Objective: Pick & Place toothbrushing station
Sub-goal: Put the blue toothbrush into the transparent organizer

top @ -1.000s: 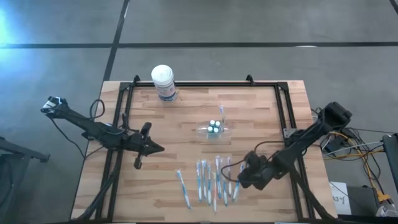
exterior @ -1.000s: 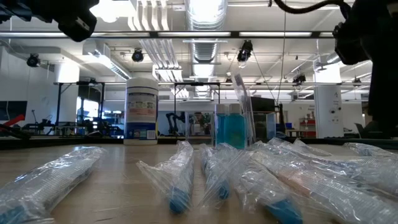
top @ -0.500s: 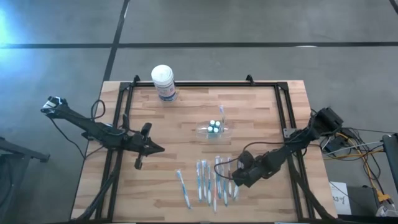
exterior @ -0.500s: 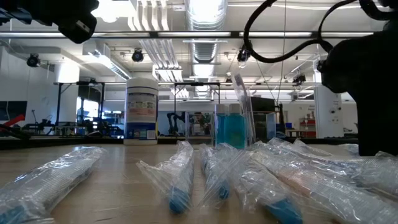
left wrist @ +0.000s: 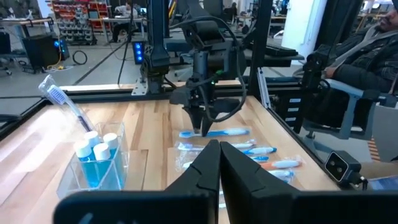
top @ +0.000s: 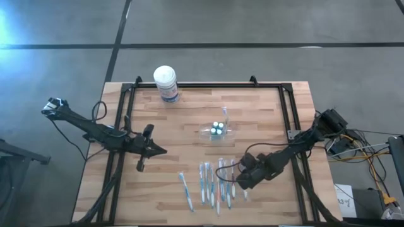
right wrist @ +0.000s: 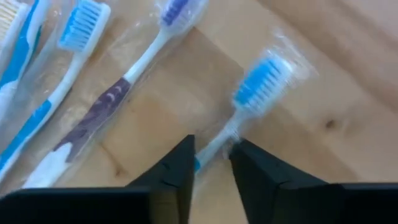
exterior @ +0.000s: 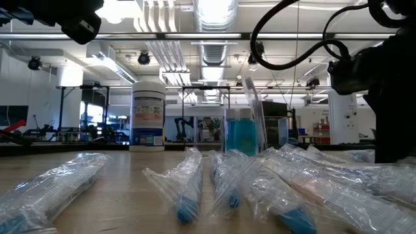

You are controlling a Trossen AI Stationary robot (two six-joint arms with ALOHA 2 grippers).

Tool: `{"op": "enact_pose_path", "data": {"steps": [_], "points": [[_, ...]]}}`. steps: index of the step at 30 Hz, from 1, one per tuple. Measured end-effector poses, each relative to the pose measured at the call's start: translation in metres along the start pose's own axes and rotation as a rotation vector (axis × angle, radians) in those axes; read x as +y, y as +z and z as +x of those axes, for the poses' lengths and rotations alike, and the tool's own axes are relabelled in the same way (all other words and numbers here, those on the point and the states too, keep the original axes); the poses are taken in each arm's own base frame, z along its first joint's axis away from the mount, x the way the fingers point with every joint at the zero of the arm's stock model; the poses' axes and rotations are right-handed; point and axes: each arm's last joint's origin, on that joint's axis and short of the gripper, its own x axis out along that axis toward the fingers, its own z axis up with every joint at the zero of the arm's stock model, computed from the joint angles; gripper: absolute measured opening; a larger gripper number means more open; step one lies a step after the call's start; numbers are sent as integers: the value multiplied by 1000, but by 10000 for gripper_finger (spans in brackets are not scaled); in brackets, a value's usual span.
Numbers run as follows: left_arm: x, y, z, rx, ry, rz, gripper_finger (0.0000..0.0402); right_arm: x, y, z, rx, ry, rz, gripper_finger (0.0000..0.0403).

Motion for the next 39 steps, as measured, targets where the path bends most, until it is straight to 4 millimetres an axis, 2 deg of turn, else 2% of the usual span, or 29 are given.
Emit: {"op": "enact_pose_path", "data": {"steps": [6, 12, 17, 21, 24, 27, 31, 39], "points": [[0, 0, 0, 0, 0, 1, 10, -2, 5, -6, -84, -4, -103, 22], [0, 1, 0, -10, 0, 28, 16, -1, 11, -26, -134, 66, -136, 10], [0, 3, 0, -31, 0, 79, 11, 3, 24, -57, -307, 130, -183, 8], [-1, 4, 2, -48, 8, 60, 11, 14, 39, -90, -503, 171, -277, 8], [0, 3, 7, -48, 76, 26, 18, 26, 49, -112, -663, 193, -385, 8], [-1, 0, 13, -39, 117, 25, 38, 37, 59, -126, -781, 217, -475, 8], [-4, -3, 24, -50, 114, 52, 85, 46, 73, -137, -925, 226, -548, 8], [-8, 3, 39, -180, 60, 64, 193, 61, 93, -131, -1087, 266, -636, 8]]}}
